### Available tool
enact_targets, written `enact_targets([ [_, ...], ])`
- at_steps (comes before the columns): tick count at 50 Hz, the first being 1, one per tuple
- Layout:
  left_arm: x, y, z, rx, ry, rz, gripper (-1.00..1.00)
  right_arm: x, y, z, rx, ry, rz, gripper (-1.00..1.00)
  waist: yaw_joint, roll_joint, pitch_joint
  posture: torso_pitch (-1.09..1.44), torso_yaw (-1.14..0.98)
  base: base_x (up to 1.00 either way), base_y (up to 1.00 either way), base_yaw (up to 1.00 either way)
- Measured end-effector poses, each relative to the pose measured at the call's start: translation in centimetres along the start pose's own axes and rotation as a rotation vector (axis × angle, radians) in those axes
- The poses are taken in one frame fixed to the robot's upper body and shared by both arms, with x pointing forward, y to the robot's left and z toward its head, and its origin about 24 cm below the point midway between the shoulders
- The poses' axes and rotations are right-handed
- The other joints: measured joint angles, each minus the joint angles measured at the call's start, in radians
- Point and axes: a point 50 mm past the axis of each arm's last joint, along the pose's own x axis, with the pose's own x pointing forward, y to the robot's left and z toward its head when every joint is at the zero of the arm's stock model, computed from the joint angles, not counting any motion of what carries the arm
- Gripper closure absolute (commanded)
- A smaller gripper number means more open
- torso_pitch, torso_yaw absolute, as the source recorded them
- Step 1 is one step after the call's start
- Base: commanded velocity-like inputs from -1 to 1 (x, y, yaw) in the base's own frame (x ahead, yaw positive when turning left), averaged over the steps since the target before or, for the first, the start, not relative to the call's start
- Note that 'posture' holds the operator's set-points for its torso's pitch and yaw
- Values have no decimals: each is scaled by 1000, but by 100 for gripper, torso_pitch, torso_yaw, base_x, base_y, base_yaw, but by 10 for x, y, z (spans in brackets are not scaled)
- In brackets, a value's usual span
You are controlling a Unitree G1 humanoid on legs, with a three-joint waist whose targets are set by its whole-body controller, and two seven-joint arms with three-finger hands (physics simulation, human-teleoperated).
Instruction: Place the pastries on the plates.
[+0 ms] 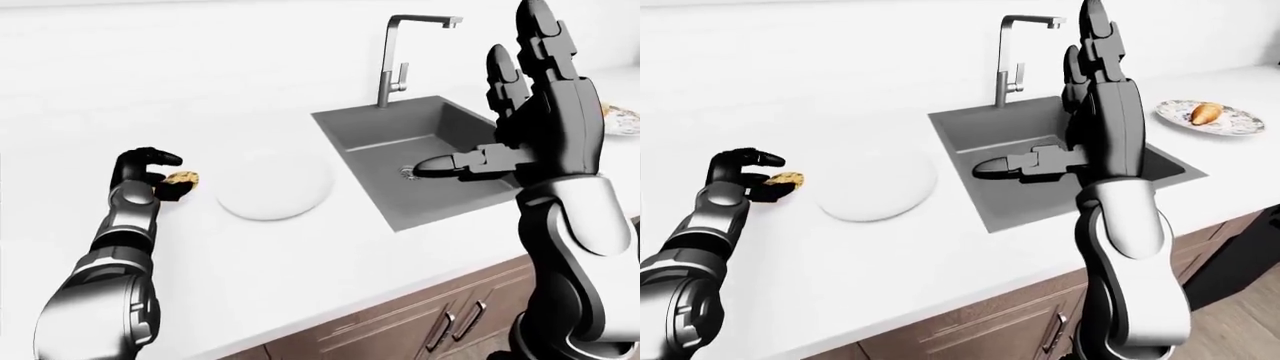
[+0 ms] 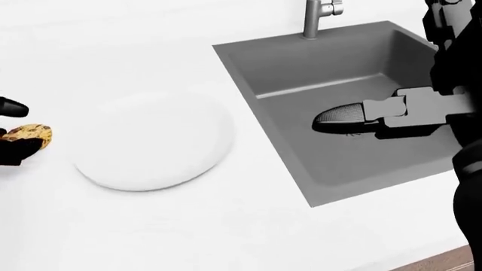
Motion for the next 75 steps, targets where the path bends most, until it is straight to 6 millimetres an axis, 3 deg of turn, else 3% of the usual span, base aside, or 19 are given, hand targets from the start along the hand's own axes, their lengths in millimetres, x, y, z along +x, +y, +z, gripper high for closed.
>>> enact_targets([
  [10,2,4,14,46,-10,-24,45,0,0,0,1,-2,0,-100,0,-9,6,-16,0,0,0,0],
  [23,3,28,67,11,-148,21,48,1,0,2,1,-6,1,-100,-5,-16,19,-16,0,0,0,0],
  [30,-2,20,96,-39,-256,-103,48,0,0,1,1,-4,1,-100,-3,-17,23,-16,0,0,0,0],
  [44,-22,7,156,55,-482,-350,44,-2,1,-1,5,0,3,-100,-2,-25,33,-16,0,0,0,0],
  [56,-33,-16,162,132,-514,-502,47,0,-1,-2,7,-4,-1,-100,0,-33,41,-16,0,0,0,0],
  [75,-43,-49,141,188,-499,-627,48,-1,-1,0,6,-8,-4,-100,10,-41,41,-16,0,0,0,0],
])
